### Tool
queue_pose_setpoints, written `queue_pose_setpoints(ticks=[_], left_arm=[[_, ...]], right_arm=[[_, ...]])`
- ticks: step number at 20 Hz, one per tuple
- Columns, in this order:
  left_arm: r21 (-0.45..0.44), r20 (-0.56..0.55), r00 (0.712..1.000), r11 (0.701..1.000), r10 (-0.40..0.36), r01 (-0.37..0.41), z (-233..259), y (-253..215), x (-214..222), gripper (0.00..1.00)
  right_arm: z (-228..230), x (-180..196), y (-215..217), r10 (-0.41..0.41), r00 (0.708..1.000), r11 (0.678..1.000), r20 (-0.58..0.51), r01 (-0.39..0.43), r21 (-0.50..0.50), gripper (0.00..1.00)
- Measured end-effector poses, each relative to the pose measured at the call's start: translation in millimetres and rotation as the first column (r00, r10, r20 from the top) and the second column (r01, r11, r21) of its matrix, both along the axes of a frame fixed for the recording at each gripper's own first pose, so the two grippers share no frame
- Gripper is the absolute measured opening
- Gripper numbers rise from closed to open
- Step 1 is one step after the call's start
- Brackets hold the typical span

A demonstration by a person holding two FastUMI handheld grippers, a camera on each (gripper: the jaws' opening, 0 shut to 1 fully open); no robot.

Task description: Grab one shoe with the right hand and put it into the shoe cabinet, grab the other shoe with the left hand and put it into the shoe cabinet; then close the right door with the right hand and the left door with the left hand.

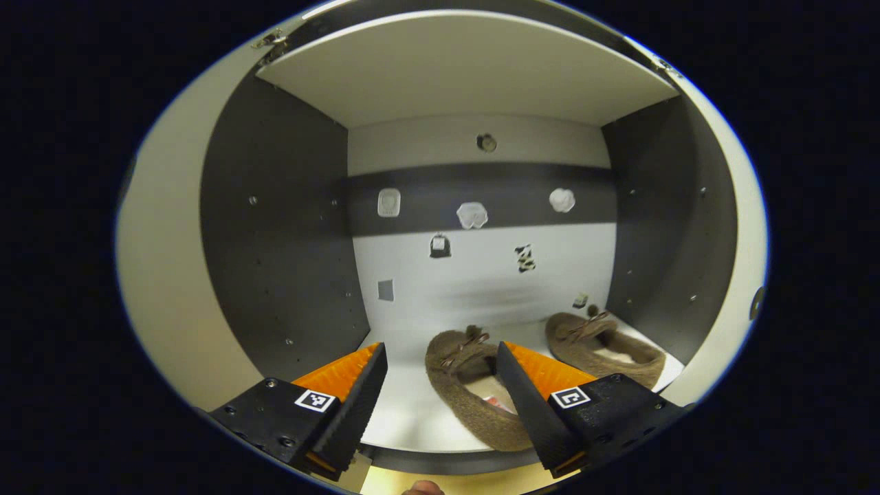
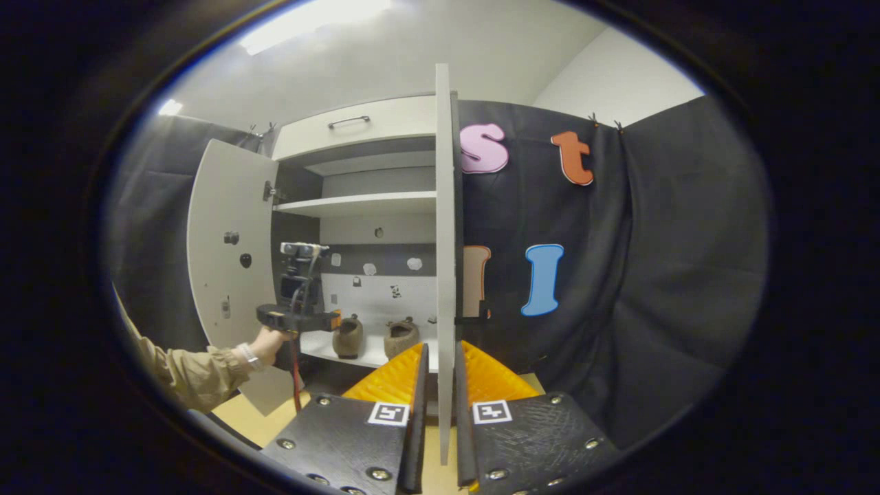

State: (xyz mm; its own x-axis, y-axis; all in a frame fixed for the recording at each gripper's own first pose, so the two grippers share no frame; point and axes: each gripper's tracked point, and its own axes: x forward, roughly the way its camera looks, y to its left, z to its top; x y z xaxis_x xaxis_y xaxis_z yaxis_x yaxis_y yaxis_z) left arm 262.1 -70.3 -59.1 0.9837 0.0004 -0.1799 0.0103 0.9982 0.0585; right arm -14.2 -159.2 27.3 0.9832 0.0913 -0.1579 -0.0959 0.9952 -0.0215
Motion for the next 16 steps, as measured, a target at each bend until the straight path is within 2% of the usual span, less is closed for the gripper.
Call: queue_pose_setpoints(ticks=[7,9,12,13,14,16], left_arm=[[-0.044,0.061,0.997,0.998,-0.047,0.050,48,-10,-96,1.00],[-0.039,0.057,0.997,0.997,-0.060,0.062,52,-8,-126,0.98],[-0.037,0.068,0.995,0.997,-0.068,0.070,63,-3,-168,0.98],[-0.043,0.080,0.994,0.996,-0.070,0.074,67,-2,-180,0.98],[-0.045,0.084,0.994,0.996,-0.069,0.073,69,1,-191,1.00],[-0.030,0.080,0.996,0.998,-0.051,0.053,70,12,-213,0.98]], right_arm=[[-17,31,-28,-0.008,1.000,1.000,-0.006,0.008,-0.001,0.19],[-21,34,-36,-0.010,1.000,1.000,-0.007,0.010,-0.016,0.36],[-28,51,-37,0.011,1.000,1.000,-0.012,-0.011,-0.012,0.37],[-32,54,-36,0.020,1.000,1.000,-0.019,-0.021,-0.008,0.48],[-34,57,-35,0.029,0.999,1.000,-0.026,-0.029,-0.006,0.56],[-38,62,-35,0.034,0.999,0.999,-0.031,-0.035,-0.013,0.70]])
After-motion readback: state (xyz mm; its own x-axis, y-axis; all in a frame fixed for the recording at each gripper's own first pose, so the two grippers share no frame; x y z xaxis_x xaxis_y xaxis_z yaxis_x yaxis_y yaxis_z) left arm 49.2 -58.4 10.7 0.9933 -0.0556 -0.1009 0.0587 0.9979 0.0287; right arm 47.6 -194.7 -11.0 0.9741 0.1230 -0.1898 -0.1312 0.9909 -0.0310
